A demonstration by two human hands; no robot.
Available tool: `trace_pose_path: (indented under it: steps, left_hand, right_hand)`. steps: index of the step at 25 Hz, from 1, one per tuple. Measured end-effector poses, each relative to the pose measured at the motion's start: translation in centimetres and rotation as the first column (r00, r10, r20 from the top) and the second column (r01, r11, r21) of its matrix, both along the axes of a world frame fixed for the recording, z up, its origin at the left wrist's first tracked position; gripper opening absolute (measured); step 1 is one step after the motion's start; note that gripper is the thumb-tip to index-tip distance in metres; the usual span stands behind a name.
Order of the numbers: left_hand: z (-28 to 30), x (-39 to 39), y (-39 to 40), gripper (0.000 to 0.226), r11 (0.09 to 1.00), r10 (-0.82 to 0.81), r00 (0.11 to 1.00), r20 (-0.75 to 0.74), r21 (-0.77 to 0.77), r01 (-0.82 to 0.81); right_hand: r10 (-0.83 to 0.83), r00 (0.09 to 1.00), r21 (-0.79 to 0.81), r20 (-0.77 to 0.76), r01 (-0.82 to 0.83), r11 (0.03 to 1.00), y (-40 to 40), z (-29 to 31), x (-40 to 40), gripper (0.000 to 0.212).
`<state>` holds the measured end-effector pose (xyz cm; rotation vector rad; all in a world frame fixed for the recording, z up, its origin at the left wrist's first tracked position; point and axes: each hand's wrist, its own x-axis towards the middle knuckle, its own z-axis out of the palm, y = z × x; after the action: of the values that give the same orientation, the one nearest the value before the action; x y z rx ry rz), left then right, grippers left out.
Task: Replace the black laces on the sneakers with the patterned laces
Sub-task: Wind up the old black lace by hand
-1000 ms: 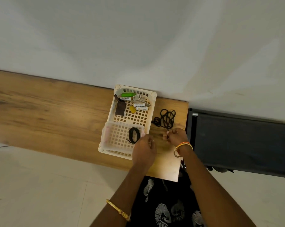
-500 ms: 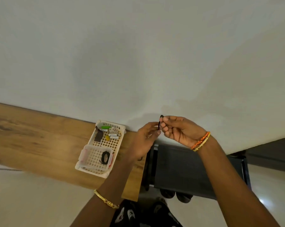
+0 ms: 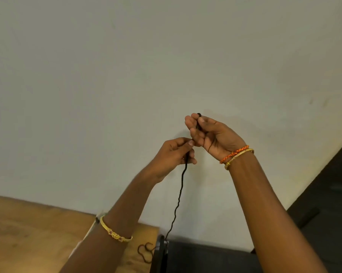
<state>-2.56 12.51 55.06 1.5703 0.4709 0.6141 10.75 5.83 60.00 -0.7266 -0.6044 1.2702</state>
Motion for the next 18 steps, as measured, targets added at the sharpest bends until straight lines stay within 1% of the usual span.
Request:
trace_pose_path:
  steps: [2, 4, 7, 10, 12, 13, 14, 16, 18]
  left_hand:
    - [2.8, 0.6, -0.4, 0.024, 0.996, -0.013, 1.0, -0.015, 0.09, 0.014]
    - [5.8, 1.1, -1.1, 0.026, 0.977, -0.003, 0.999, -0.04, 0.213, 0.012]
    - [9.8, 1.8, -1.4, 0.025, 0.905, 0.056, 0.995, -0.076, 0.425, -0.019]
    - [13.3, 1.9, -0.6, 0.023, 0.808, 0.109, 0.99, -0.084, 0.588, -0.039]
    - [15.6, 1.8, -0.1, 0.023, 0.771, 0.14, 0.988, -0.058, 0.633, -0.071]
    - [16.6, 1.8, 0.1, 0.023, 0.748, 0.15, 0.988, -0.047, 0.658, -0.083]
    - [17.6, 1.9, 0.2, 0.022, 0.721, 0.159, 0.986, -0.04, 0.688, -0.089]
    - [19.2, 1.9, 0.3, 0.02, 0.667, 0.168, 0.985, -0.025, 0.739, -0.095]
    - [20.1, 2.0, 0.5, 0.018, 0.649, 0.174, 0.985, -0.013, 0.754, -0.105]
  right_hand:
    - [-0.084, 0.996, 0.06, -0.042, 0.087, 0.994, -0.2, 2.8, 0.6, 0.02]
    - [-0.22, 0.976, 0.122, -0.005, 0.219, 0.968, -0.5, 5.3, 1.2, 0.021]
    - [-0.427, 0.888, 0.219, 0.168, 0.389, 0.895, -0.5, 7.7, 1.8, 0.019]
    - [-0.546, 0.73, 0.296, 0.412, 0.459, 0.838, -0.4, 8.3, 2.1, 0.02]
    - [-0.564, 0.613, 0.339, 0.553, 0.453, 0.825, -0.6, 8.3, 2.1, 0.024]
    - [-0.557, 0.574, 0.349, 0.601, 0.438, 0.828, -0.7, 8.3, 1.9, 0.026]
    - [-0.536, 0.559, 0.346, 0.633, 0.414, 0.842, -1.0, 8.3, 1.7, 0.028]
    - [-0.475, 0.578, 0.325, 0.664, 0.349, 0.879, -1.7, 8.5, 1.0, 0.031]
    - [-0.394, 0.642, 0.296, 0.658, 0.261, 0.919, -2.4, 8.5, 0.3, 0.031]
